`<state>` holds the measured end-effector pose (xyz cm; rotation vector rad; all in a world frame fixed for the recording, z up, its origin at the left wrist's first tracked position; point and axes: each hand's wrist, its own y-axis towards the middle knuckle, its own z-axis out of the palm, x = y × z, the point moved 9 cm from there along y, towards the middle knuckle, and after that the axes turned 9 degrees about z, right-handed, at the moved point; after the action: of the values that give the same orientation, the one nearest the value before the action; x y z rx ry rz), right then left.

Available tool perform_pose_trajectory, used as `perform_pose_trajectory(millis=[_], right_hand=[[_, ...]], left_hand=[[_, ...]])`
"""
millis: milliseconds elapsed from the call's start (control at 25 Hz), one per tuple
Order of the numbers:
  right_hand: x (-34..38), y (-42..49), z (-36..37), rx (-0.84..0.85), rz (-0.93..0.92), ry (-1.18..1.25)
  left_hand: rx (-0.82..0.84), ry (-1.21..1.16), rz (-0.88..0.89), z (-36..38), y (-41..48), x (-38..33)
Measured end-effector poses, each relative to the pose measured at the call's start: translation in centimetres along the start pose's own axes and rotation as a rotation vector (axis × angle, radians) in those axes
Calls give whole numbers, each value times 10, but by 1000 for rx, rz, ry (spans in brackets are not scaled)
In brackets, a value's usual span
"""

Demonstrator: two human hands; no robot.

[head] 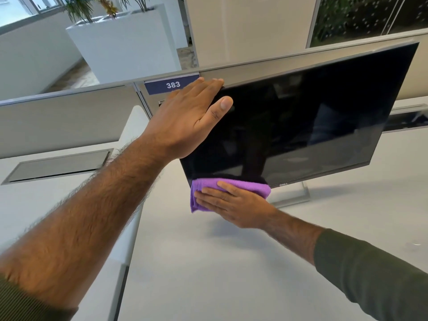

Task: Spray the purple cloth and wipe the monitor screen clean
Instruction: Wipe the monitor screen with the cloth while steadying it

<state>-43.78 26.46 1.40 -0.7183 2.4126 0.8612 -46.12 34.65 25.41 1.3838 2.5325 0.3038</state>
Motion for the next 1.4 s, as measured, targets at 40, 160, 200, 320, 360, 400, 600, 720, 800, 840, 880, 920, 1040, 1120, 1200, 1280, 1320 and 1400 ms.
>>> perform_pose_trajectory(millis=[40, 160, 200, 320, 360, 400, 600, 720, 800, 840, 880, 920, 1040, 1120, 1200, 1280, 1320, 1400], right_hand=[[6, -6, 4, 30, -59, -2], [-3, -4, 0, 31, -137, -54], [-14, 1, -6, 5, -117, -70], [-61, 20, -27, -109, 119, -79], [-73, 23, -33, -148, 206, -64], [-77, 25, -36, -178, 250, -47], [-80, 22, -36, -183, 257, -76], [-146, 5, -50, -258, 718, 10], [-192, -24, -49, -296, 1114, 133], [-207, -38, -48, -326, 1282, 206], [-214, -45, -49, -364, 1400, 270], [-215, -44, -51, -389, 1458, 312], [-187, 9, -61, -348, 1276, 367], [-155, 48, -70, -317, 1028, 346], [-139, 65, -72, -309, 867, 310], [-146, 61, -71, -302, 834, 282], [-156, 53, -70, -300, 862, 259], [-182, 32, -68, -304, 953, 206]], left_hand=[[1, 2, -2, 0, 0, 0], [5, -1, -15, 0, 0, -2], [8, -4, -18, 0, 0, -2], [5, 1, -15, -2, 1, -3], [2, 1, -13, -1, 1, -3], [1, -1, -16, -1, 1, -3], [9, -5, -20, 0, 1, -2], [11, -7, -12, 0, 2, -2], [7, -10, -7, -1, 1, -2], [7, -17, -8, -1, 1, -2], [7, -25, -9, 0, 0, -2], [4, -33, -8, -1, 0, -2], [1, -46, 4, -1, 1, -1], [-10, -43, 27, -2, 2, -2], [-15, -61, 38, -3, 3, -2], [-18, -70, 38, -3, 4, -2], [-25, -69, 35, -3, 5, -1], [-31, -58, 12, -3, 4, 1]])
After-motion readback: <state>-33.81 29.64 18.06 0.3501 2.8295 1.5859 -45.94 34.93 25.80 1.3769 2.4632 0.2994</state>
